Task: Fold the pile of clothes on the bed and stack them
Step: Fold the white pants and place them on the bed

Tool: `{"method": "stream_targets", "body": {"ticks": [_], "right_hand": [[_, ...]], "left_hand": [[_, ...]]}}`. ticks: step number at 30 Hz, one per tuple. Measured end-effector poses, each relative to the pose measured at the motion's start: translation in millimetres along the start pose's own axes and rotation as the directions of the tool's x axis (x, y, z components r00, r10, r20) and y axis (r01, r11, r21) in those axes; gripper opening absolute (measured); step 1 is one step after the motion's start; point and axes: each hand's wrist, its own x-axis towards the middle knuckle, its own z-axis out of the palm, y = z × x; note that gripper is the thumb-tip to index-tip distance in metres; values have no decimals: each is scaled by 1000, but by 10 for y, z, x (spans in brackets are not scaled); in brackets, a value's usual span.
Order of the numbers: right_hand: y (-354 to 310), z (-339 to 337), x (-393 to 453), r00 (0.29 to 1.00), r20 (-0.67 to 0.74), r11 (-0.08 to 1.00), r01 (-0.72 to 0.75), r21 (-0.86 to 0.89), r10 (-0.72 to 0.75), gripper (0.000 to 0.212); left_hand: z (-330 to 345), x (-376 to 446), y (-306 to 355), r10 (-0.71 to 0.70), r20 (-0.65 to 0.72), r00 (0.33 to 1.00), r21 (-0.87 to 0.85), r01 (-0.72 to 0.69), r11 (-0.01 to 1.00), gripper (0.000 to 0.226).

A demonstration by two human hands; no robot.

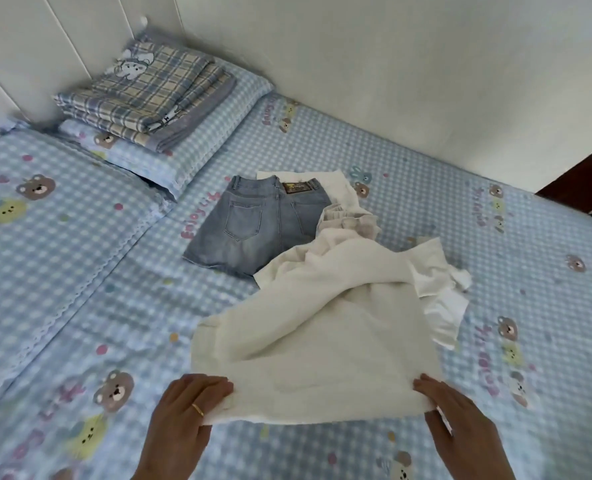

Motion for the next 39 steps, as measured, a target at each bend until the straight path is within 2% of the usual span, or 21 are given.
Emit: {"method": "stream_targets", "body": {"ticks": [1, 2, 3, 5, 7, 9, 11, 16, 17, 19, 20, 21, 23, 25, 27, 30, 31, 33, 36, 38, 39], "right_hand": [[20, -51, -202, 997, 62, 999, -50, -10, 51, 48], [-10, -105, -370, 987, 115, 993, -115, 13, 113, 57], [-64, -177, -546, 985, 133, 991, -118, 60, 109, 54], [-317, -369, -828, 988, 155, 980, -14, 199, -17, 31], [-635, -484, -1067, 963, 169, 954, 164, 250, -209, 49], [-837, -696, -1251, 952, 134, 925, 223, 307, -274, 71], [-878, -968, -1378, 978, 51, 890, 163, 426, -203, 78], [-827, -1485, -1663, 982, -68, 880, 190, 436, -178, 67], [-768, -1554, -1694, 986, -94, 868, 168, 467, -140, 55], [-602, -1747, -1761, 995, -101, 842, 50, 538, 6, 33], [-492, -1832, -1801, 994, -72, 827, -23, 562, 77, 34], [-382, -1908, -1840, 990, -49, 805, -81, 587, 135, 41], [-220, -2040, -1906, 979, -60, 787, -119, 605, 194, 46], [-101, -2175, -1999, 972, -118, 800, -97, 592, 204, 42], [32, -2296, -2082, 959, -169, 805, -89, 586, 229, 37], [313, -2454, -2224, 938, -204, 797, -110, 593, 280, 33], [411, -2506, -2277, 934, -210, 793, -111, 599, 289, 33], [603, -2586, -2397, 926, -201, 785, -140, 604, 319, 33], [837, -2665, -2591, 889, -196, 760, -218, 612, 413, 33], [937, -2691, -2682, 879, -192, 751, -239, 616, 436, 36], [961, -2708, -2713, 880, -192, 755, -240, 610, 435, 36]], "left_hand": [[-74, -129, 232, 24, 0, 1000, -25, -24, 999, 21], [-123, -234, 441, 52, 0, 999, -44, -52, 998, 19], [-186, -324, 678, 78, 6, 997, -64, -77, 995, 19], [-285, -408, 1158, 123, 19, 992, -116, -120, 986, 26], [-327, -403, 1619, 170, -6, 985, -176, -168, 970, 29], [-371, -343, 2059, 199, -61, 978, -242, -208, 948, 18], [-439, -297, 2381, 192, -111, 975, -317, -217, 923, 2], [-572, -310, 3062, 289, -66, 955, -322, -295, 900, 23], [-565, -349, 3175, 270, -56, 961, -352, -272, 896, 24], [-558, -491, 3366, 102, -19, 995, -456, -99, 884, 19], [-545, -598, 3420, -8, -1, 1000, -486, 6, 874, 22], [-523, -709, 3435, -96, 10, 995, -466, 90, 880, 35], [-389, -942, 3345, -191, 91, 977, -296, 209, 932, 73], [-233, -1122, 3253, -283, 281, 917, -77, 316, 946, 93], [-102, -1249, 3217, -364, 406, 838, 77, 366, 927, 80], [6, -1334, 3307, -407, 362, 839, 69, 411, 909, 29], [-4, -1319, 3365, -452, 328, 830, 49, 463, 885, 23], [-4, -1294, 3437, -524, 310, 793, 24, 545, 838, 15], [72, -1324, 3493, -543, 309, 781, 18, 566, 824, 8], [135, -1360, 3539, -549, 388, 740, -9, 599, 801, 17], [162, -1365, 3588, -567, 438, 698, -62, 653, 755, 24]]}}
